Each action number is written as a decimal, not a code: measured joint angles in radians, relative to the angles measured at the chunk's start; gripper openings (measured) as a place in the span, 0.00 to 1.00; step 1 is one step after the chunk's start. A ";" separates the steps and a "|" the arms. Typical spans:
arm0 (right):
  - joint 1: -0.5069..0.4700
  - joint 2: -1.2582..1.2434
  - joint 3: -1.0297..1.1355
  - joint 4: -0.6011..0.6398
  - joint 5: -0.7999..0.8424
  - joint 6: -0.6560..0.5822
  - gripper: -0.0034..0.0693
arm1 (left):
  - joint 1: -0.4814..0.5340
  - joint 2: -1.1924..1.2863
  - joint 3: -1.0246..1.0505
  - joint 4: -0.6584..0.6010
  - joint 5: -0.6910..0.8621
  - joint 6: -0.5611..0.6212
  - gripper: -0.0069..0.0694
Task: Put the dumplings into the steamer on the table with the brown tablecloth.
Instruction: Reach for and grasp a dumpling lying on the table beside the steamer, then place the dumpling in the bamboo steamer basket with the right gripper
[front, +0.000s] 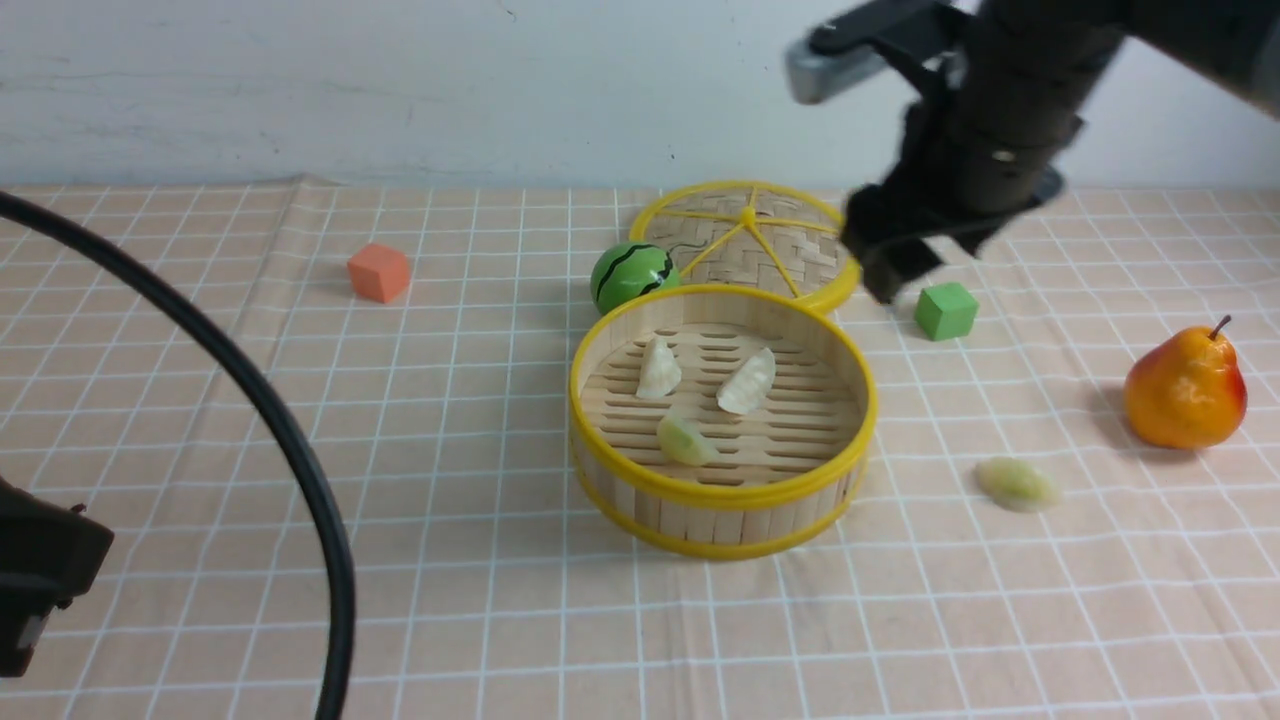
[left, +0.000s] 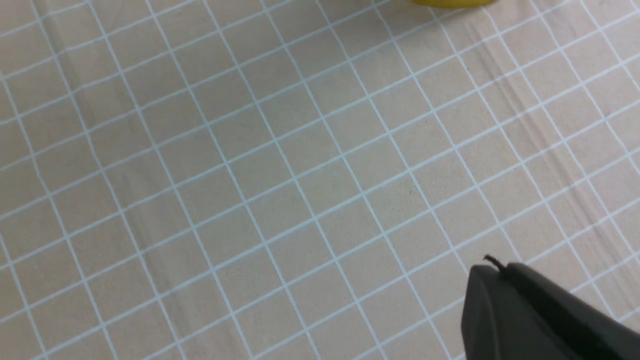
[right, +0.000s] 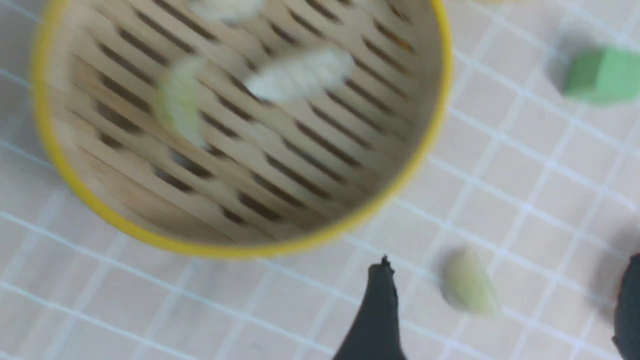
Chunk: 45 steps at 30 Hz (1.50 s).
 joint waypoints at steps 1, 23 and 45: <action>-0.059 -0.011 0.075 0.001 0.004 -0.023 0.85 | 0.000 0.000 0.000 0.000 0.000 0.000 0.07; -0.200 0.208 0.347 -0.009 -0.345 -0.209 0.58 | 0.000 0.000 0.000 0.000 0.000 0.000 0.07; 0.106 0.216 0.035 0.220 -0.289 -0.204 0.38 | 0.000 0.000 0.000 0.000 0.000 0.000 0.08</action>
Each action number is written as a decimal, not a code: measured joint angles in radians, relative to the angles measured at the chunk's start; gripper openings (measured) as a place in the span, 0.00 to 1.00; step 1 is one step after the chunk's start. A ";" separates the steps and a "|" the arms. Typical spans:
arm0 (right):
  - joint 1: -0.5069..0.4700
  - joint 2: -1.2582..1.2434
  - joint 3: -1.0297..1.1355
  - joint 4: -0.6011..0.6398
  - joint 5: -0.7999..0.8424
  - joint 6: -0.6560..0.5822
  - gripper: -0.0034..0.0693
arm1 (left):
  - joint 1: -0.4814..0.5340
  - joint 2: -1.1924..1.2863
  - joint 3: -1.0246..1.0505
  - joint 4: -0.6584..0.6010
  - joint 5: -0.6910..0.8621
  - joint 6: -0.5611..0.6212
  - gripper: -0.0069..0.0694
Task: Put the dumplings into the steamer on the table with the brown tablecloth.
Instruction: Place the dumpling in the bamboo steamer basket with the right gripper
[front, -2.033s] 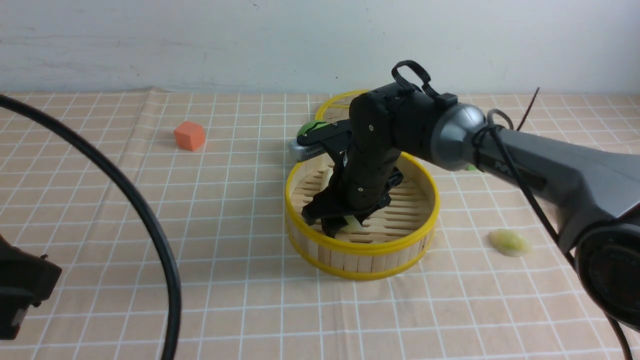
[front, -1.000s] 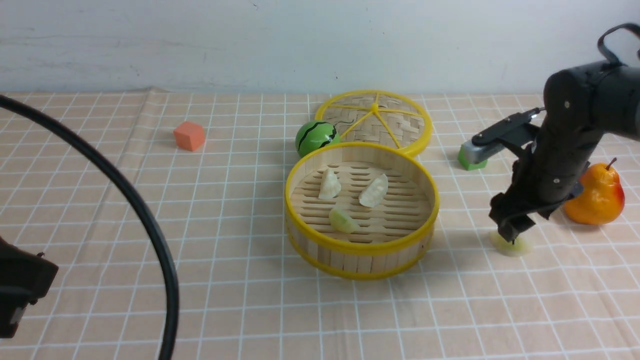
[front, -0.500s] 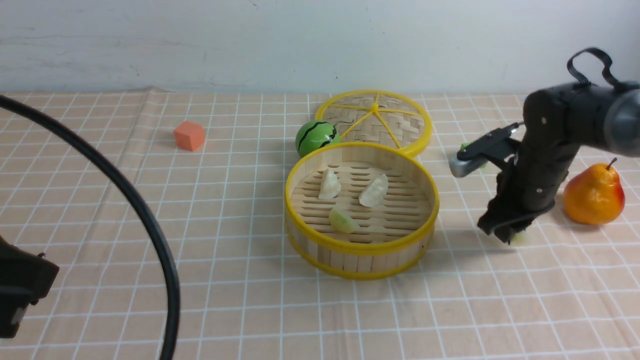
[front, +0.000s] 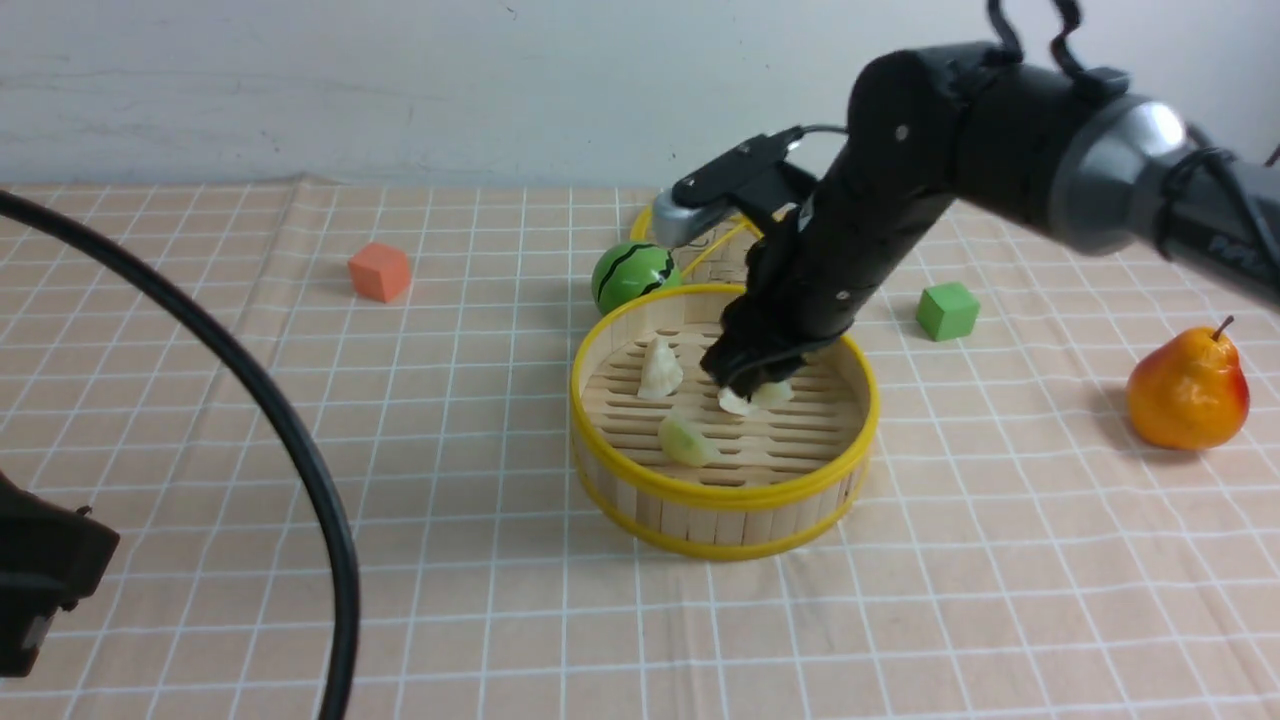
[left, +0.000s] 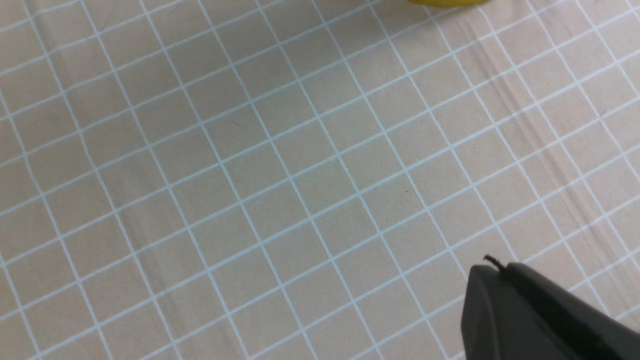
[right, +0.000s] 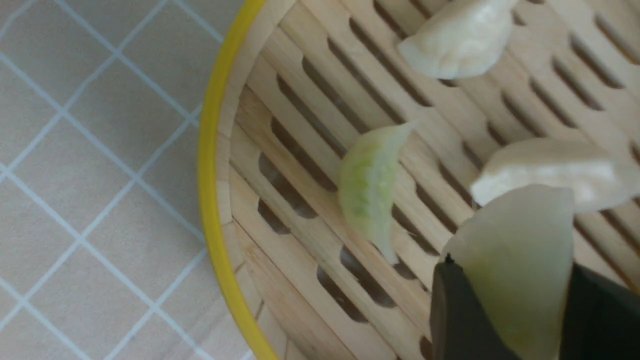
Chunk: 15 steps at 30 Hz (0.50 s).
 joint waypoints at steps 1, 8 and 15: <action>0.000 0.004 0.000 -0.002 -0.001 0.002 0.38 | 0.000 0.000 0.000 0.000 0.000 0.000 0.08; 0.003 0.095 0.001 -0.083 -0.016 0.126 0.41 | 0.000 -0.003 0.000 0.000 0.000 -0.002 0.09; 0.003 0.090 -0.026 -0.089 0.025 0.149 0.66 | 0.000 -0.123 0.048 0.000 -0.058 -0.023 0.09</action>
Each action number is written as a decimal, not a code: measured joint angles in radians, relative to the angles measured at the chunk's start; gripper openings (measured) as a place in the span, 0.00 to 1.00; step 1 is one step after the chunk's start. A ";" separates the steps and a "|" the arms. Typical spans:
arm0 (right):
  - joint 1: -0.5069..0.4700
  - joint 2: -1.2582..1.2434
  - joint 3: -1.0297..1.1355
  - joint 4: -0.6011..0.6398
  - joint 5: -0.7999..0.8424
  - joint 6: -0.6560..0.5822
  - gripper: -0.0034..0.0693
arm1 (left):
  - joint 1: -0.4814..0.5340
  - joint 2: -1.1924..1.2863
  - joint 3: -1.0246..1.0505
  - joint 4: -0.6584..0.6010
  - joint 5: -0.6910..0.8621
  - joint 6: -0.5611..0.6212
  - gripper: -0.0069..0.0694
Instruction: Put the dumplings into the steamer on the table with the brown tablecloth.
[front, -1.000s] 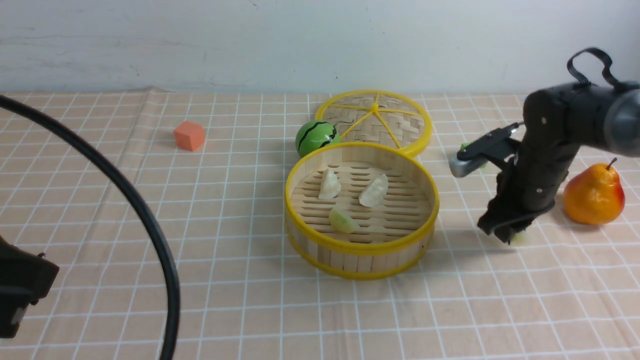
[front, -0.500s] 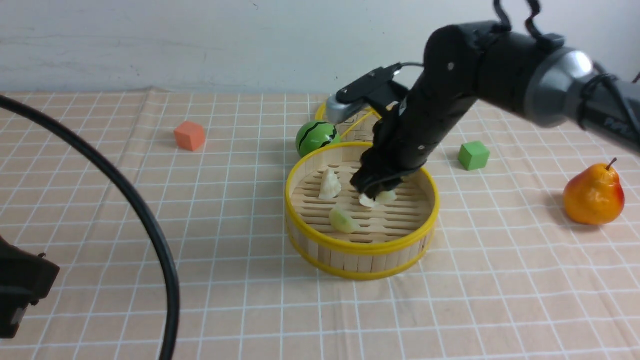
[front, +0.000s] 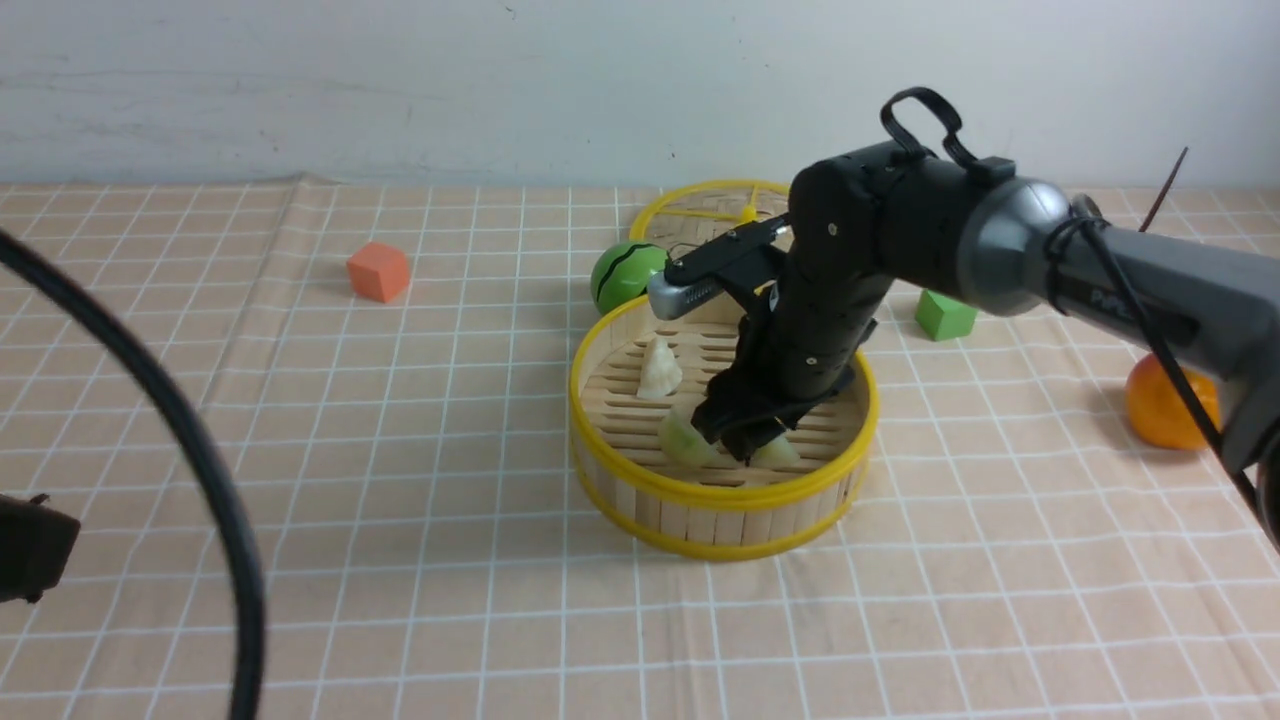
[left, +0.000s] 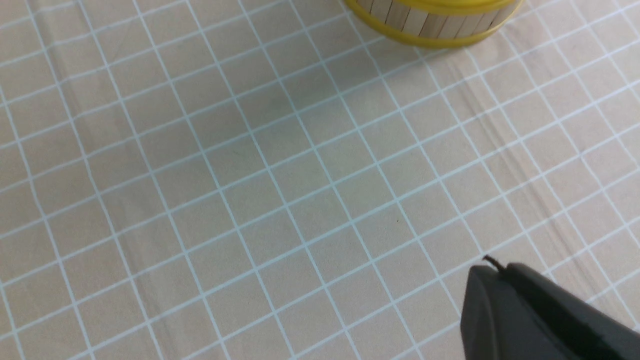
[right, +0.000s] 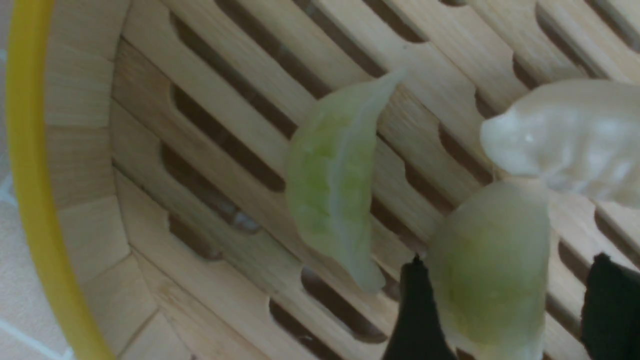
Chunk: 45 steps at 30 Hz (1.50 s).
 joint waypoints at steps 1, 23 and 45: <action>0.000 -0.007 -0.009 0.002 0.014 0.001 0.68 | 0.000 -0.020 0.016 0.000 -0.009 -0.001 0.09; 0.001 -0.934 0.527 0.398 -0.131 -0.252 0.02 | 0.000 -0.753 0.567 0.197 -0.346 -0.349 0.10; 0.001 -1.567 0.994 0.627 -0.252 -0.497 0.03 | 0.000 -0.753 0.641 0.200 -0.367 -0.349 0.12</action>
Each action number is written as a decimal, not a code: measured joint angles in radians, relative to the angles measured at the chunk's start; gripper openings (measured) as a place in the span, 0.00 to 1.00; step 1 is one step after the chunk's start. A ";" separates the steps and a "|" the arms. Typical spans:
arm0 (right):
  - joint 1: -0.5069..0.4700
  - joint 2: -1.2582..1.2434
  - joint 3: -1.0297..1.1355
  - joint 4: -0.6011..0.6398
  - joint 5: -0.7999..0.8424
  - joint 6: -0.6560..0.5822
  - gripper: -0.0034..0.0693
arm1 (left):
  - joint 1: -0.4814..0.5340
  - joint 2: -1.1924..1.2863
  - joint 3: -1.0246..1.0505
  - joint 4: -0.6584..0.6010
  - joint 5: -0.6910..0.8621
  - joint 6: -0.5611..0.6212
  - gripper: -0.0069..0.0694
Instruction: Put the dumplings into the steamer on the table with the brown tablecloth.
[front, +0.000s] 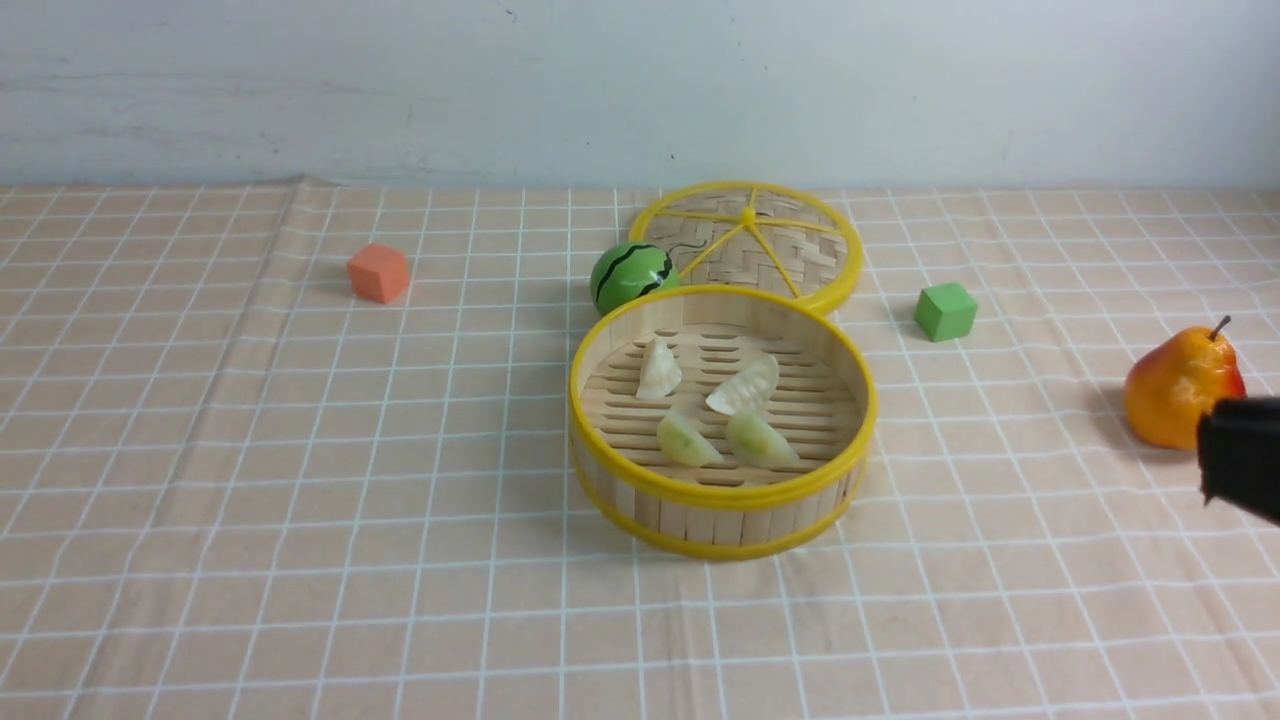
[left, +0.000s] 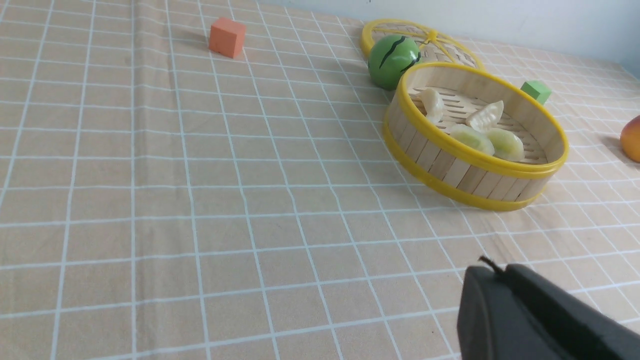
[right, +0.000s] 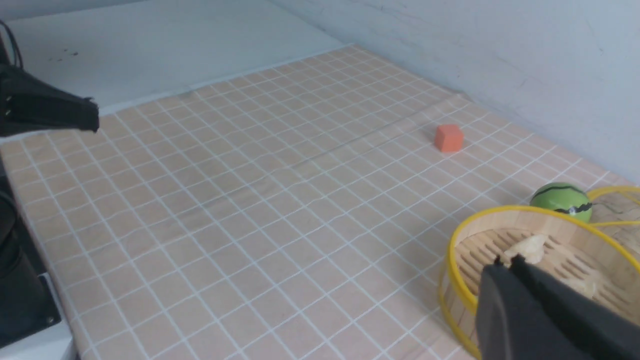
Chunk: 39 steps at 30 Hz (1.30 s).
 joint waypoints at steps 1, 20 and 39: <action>0.000 -0.001 0.000 0.000 0.015 -0.001 0.03 | 0.000 0.000 0.000 0.000 0.000 0.000 0.12; -0.188 -0.337 0.504 -0.521 -0.420 0.565 0.02 | 0.000 0.000 0.000 0.000 0.000 0.000 0.14; -0.529 -0.623 0.881 -0.720 -0.332 0.834 0.02 | 0.000 0.000 0.000 0.000 -0.004 -0.001 0.14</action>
